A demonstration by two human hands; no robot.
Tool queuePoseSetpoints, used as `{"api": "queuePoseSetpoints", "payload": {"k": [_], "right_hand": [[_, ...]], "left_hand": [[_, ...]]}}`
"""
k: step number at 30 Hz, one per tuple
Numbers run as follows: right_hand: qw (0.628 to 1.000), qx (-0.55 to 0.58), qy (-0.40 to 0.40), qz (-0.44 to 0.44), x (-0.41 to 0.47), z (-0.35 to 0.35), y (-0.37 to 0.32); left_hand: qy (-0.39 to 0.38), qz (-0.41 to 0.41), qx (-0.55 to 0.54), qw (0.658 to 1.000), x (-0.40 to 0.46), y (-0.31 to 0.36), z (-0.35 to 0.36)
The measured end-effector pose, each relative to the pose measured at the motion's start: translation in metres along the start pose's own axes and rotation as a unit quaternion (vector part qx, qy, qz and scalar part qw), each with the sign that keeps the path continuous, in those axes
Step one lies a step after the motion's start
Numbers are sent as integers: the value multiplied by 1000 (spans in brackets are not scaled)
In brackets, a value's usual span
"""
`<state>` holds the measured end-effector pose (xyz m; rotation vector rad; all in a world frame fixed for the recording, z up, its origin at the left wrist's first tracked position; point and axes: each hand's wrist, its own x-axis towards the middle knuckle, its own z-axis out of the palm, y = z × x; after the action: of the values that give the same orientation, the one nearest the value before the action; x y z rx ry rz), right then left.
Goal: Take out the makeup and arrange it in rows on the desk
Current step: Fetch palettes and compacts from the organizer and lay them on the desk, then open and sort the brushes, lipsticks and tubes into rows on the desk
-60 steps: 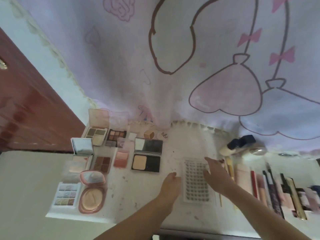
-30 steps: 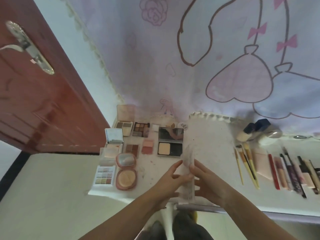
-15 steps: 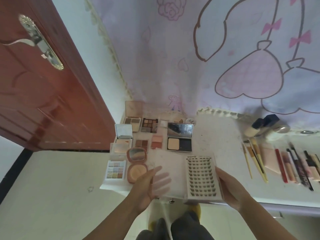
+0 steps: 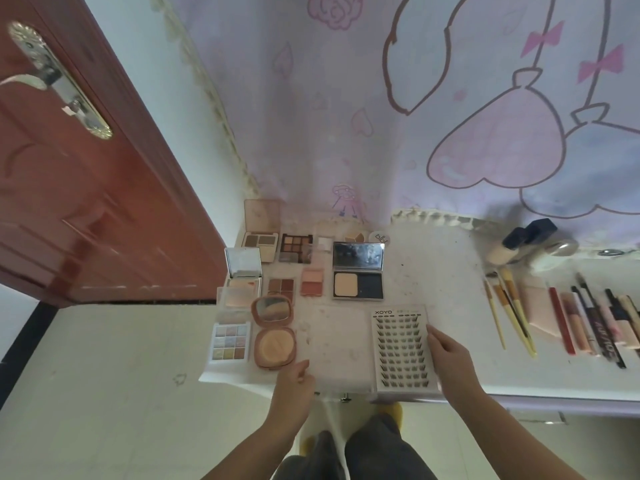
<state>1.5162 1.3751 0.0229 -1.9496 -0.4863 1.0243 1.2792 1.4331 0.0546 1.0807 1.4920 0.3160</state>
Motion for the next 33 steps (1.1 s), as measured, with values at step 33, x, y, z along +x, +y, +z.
{"api": "queuePoseSetpoints", "payload": {"k": [33], "right_hand": [[780, -557, -79, -272, 149, -194, -156]], "left_hand": [[-120, 283, 263, 915, 91, 196, 296]]}}
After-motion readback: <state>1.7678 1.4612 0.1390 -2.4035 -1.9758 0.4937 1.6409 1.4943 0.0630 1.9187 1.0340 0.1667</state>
